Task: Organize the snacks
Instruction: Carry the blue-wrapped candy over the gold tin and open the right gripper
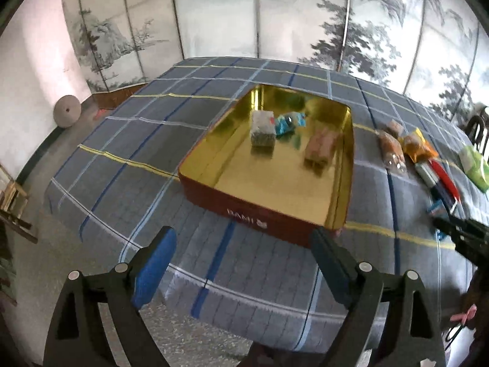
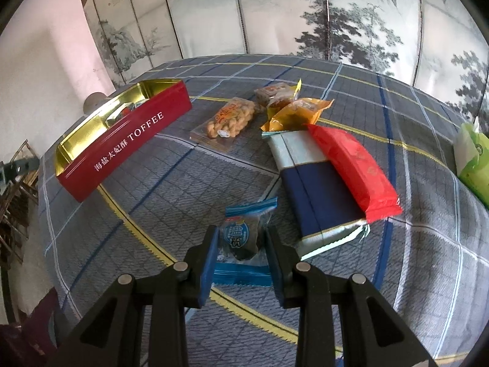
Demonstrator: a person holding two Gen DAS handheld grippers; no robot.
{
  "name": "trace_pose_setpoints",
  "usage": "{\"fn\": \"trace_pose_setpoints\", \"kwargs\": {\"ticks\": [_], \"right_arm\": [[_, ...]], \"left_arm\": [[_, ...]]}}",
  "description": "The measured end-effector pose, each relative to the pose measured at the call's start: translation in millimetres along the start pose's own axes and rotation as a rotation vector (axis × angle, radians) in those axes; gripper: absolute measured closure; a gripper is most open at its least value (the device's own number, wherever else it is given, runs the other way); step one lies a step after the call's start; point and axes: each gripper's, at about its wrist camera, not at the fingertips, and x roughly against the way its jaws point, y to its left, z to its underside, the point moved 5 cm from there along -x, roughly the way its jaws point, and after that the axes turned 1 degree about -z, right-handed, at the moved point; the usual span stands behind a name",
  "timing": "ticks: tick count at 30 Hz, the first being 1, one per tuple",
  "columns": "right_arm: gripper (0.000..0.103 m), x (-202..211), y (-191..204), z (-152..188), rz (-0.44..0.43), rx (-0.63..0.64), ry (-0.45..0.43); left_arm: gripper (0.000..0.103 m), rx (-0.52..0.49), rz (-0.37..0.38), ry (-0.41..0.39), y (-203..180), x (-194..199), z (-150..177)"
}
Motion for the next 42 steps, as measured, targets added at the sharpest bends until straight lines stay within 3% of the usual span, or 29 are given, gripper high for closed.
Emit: {"fn": "trace_pose_setpoints", "kwargs": {"ticks": [11,21,31,37,42], "right_arm": [[0.072,13,18,-21,-0.029,-0.022,-0.027],[0.072,19,87,-70,-0.174,0.035,-0.068],[0.072,-34,185,-109,-0.330,0.110,0.011],[0.072,-73,221,-124,-0.341,0.130,0.081],[0.072,-96,228,-137,-0.337,0.106,0.128]], "left_arm": [[0.016,-0.086,-0.001,-0.038,-10,16,10],[0.014,-0.102,0.007,-0.040,-2,22,18],[0.014,-0.081,-0.025,0.026,19,6,25],[0.014,-0.069,-0.043,0.061,29,-4,29],[0.014,-0.058,-0.049,0.095,36,-13,35]]}}
